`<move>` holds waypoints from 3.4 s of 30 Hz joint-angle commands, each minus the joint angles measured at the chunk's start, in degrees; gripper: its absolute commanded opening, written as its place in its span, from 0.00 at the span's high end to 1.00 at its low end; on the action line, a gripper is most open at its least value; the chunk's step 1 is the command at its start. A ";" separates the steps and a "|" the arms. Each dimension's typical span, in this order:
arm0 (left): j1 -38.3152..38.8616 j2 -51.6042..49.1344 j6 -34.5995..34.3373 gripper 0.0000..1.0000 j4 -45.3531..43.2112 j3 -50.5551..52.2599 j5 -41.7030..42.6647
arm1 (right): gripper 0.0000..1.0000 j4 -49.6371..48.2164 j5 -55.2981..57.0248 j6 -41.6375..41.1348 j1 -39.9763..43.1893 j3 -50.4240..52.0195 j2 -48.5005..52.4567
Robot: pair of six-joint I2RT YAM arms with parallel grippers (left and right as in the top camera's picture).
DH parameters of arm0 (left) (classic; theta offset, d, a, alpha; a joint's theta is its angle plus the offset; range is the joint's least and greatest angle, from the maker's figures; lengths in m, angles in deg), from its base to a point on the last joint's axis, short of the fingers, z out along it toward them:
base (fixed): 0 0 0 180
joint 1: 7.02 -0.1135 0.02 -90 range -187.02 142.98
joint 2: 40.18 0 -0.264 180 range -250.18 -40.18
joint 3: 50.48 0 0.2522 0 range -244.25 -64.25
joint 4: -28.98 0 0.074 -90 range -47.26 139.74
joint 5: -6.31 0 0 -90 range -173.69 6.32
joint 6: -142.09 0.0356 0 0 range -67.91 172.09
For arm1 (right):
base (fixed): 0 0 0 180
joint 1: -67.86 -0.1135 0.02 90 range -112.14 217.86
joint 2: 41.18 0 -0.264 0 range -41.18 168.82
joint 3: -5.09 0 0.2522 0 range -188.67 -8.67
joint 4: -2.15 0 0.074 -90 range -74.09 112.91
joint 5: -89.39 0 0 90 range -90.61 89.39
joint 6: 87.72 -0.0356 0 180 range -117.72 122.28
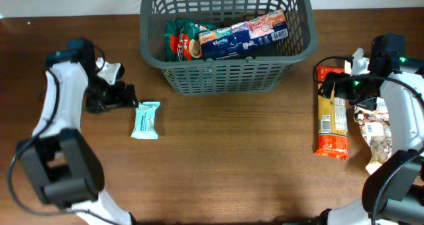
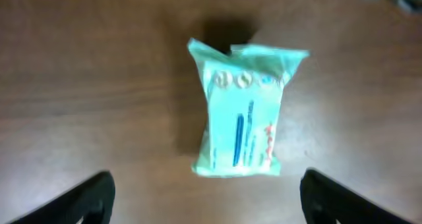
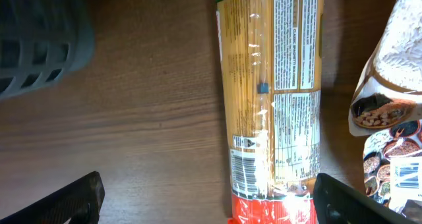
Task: Pack container
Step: 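Move left gripper down to the mint-green wipes pack and grasp it, then lift the wipes pack with left gripper and lower it into basket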
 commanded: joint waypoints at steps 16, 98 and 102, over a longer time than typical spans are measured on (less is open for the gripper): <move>6.69 7.89 0.00 0.23 -20.41 22.05 -4.90 | 0.01 -0.02 -0.74 0.09 0.26 -1.05 0.17; 3.61 17.11 0.20 0.98 -16.17 -24.83 6.91 | 0.01 -0.02 -0.74 0.09 0.26 -1.05 0.17; 7.10 17.03 4.90 0.98 -19.15 -26.62 10.49 | 0.01 -0.02 -0.74 0.09 0.26 -1.05 0.17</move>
